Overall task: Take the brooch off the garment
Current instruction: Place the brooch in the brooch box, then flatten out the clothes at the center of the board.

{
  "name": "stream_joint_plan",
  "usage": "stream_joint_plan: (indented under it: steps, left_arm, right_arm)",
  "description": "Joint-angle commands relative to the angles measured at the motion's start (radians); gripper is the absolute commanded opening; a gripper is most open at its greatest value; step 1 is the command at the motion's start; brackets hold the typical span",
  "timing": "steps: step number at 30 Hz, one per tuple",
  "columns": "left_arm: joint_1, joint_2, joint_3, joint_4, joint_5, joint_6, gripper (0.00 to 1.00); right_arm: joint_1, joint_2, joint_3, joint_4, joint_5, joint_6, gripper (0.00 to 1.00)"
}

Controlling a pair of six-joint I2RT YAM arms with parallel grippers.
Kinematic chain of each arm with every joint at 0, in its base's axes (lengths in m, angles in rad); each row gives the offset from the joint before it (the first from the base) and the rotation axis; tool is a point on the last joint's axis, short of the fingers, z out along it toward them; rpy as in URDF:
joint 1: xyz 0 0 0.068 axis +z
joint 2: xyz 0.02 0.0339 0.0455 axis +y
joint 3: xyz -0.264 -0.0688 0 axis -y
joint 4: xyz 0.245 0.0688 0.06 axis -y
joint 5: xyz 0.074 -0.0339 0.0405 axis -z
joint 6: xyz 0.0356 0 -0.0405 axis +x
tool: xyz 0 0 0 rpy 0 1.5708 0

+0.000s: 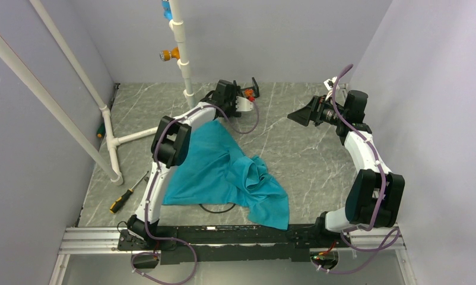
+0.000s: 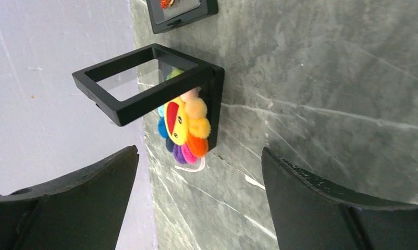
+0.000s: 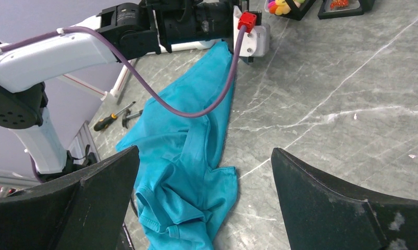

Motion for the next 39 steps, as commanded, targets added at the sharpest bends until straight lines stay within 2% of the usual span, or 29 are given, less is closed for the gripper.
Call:
stream_joint_plan:
  steps: [1,4,16,24,30,31,35,39]
  left_arm:
    - [-0.007,-0.099,-0.031,-0.062,0.052,-0.024,0.96]
    - [-0.007,-0.130,-0.057,-0.086,0.060,-0.037,1.00]
    - [-0.027,-0.342,-0.223,-0.214,0.157,-0.151,1.00]
    - [-0.040,-0.538,-0.321,-0.378,0.368,-0.312,1.00]
    - [-0.040,-0.734,-0.494,-0.463,0.575,-0.377,1.00]
    - [-0.039,-0.767,-0.527,-0.468,0.603,-0.395,1.00]
    - [-0.040,-0.872,-0.662,-0.459,0.692,-0.442,0.98]
    - [-0.054,-0.900,-0.721,-0.477,0.753,-0.461,0.93]
  right_arm:
    - [-0.005,-0.003,0.040,0.012,-0.018,-0.004,1.00]
    - [-0.005,-0.008,0.040,0.012,-0.019,-0.005,1.00]
    - [-0.005,-0.033,0.021,0.012,-0.023,-0.012,1.00]
    - [0.013,-0.024,-0.006,0.012,-0.053,-0.017,0.95]
    - [0.164,0.034,0.039,-0.337,-0.003,-0.291,0.88]
    - [0.224,0.047,0.036,-0.374,0.015,-0.321,0.86]
    - [0.322,0.134,0.007,-0.448,0.020,-0.376,0.76]
    - [0.363,0.212,-0.015,-0.484,-0.014,-0.390,0.66]
